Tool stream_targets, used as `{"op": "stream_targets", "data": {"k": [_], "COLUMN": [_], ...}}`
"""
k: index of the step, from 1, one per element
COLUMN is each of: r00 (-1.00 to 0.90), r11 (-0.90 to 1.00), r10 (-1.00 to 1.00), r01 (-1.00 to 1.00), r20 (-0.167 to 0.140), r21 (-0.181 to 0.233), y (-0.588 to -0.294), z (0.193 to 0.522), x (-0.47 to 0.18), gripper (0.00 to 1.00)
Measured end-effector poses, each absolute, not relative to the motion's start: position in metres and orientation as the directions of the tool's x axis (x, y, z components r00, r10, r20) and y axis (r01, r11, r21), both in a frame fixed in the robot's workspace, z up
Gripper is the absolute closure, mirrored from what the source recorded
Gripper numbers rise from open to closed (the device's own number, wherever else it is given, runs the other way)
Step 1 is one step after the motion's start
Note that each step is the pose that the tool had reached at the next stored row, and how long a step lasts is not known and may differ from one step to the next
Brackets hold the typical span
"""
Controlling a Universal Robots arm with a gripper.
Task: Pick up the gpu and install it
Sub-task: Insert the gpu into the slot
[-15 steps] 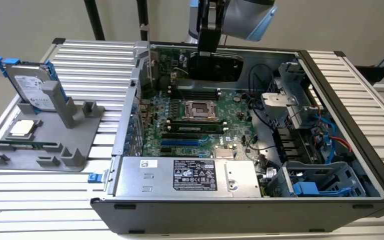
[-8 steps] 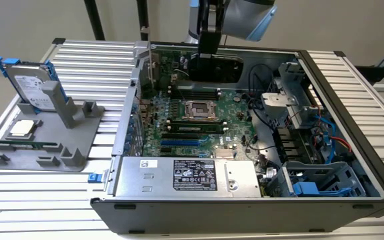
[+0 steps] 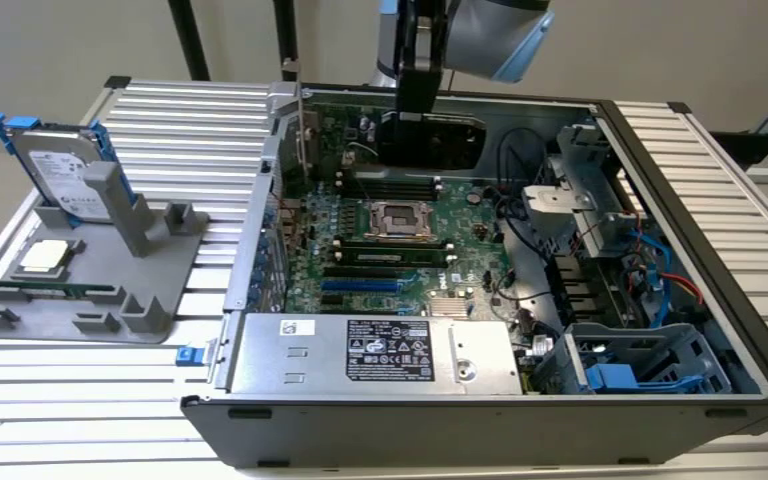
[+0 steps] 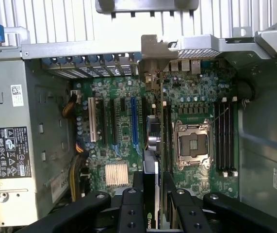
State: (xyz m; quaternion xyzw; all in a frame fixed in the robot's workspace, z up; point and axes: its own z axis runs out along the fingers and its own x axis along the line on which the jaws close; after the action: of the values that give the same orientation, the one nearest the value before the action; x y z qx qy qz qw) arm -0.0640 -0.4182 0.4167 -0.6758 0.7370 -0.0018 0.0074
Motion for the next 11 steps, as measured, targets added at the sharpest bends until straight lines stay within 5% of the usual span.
{"op": "stream_targets", "data": {"k": [11], "r00": [-0.098], "r11": [0.098], "r10": [-0.995], "r01": [-0.995], "r20": [-0.008], "r21": [-0.013], "y": [-0.4182], "z": [0.4133], "x": [-0.064], "gripper": [1.0]}}
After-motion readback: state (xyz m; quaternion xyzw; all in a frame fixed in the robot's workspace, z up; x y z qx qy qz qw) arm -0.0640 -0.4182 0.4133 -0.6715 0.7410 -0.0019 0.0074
